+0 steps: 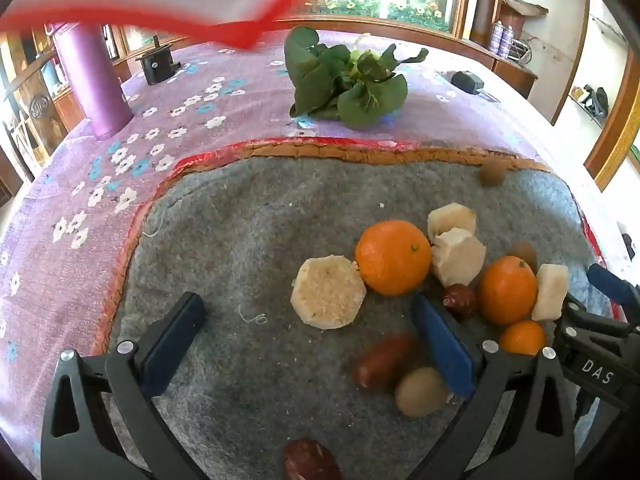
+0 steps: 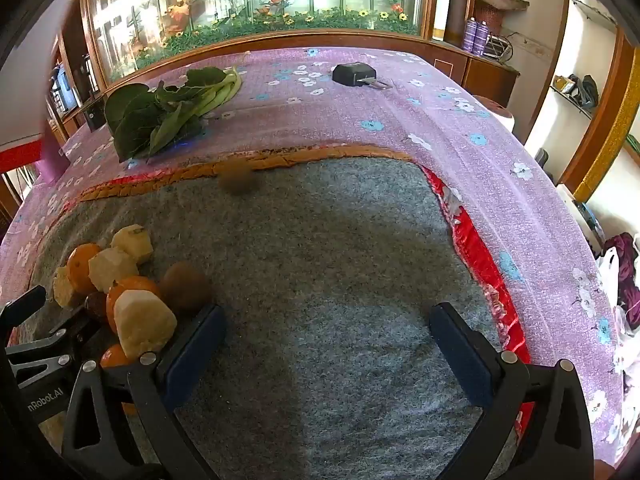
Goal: Organize fruits
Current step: 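Lower the left gripper onto the pale round yam slice and close it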
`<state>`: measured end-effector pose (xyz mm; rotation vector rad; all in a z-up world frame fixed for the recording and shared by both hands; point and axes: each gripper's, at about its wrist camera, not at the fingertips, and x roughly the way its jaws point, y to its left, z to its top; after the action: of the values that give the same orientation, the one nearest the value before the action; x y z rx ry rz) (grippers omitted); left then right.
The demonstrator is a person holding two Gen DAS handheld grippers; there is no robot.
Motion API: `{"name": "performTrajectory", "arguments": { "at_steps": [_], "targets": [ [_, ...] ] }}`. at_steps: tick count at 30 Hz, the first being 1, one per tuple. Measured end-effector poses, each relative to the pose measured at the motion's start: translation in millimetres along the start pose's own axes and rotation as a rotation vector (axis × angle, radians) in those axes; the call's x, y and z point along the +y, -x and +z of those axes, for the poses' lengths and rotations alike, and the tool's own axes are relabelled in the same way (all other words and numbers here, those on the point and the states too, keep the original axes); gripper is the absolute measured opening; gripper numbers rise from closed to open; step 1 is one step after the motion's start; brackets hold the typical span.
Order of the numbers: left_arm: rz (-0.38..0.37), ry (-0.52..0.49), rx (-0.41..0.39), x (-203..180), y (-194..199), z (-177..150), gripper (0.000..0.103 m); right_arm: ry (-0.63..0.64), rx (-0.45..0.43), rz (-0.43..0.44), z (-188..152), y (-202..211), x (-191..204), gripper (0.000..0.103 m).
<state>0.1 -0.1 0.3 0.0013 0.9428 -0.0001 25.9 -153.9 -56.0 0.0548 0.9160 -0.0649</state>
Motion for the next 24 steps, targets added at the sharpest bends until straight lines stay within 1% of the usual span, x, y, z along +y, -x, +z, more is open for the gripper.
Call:
{"name": "performTrajectory", "arguments": {
  "at_steps": [10, 11, 12, 14, 15, 24],
  "targets": [
    [0.000, -0.001, 0.000, 8.1, 1.9, 3.0, 0.103, -0.001, 0.000, 0.000, -0.3, 0.2, 0.0, 0.103],
    [0.000, 0.000, 0.000, -0.6, 0.6, 0.5, 0.103, -0.001, 0.000, 0.001, -0.3, 0.2, -0.2, 0.103],
    [0.000, 0.000, 0.000, -0.8, 0.7, 0.8, 0.103, -0.001, 0.000, 0.001, -0.3, 0.2, -0.1, 0.103],
    [0.000, 0.000, 0.000, -1.1, 1.1, 1.2, 0.103, -0.001, -0.001, 0.001, -0.4, 0.0, 0.1, 0.103],
    [-0.001, 0.000, -0.001, 5.6, -1.4, -1.8, 0.103, -0.001, -0.001, 0.000, -0.3, 0.2, 0.0, 0.103],
    [-0.001, 0.000, -0.001, 5.2, -1.6, -0.9, 0.103, 0.000, 0.000, 0.000, -0.2, 0.2, 0.2, 0.103]
  ]
}}
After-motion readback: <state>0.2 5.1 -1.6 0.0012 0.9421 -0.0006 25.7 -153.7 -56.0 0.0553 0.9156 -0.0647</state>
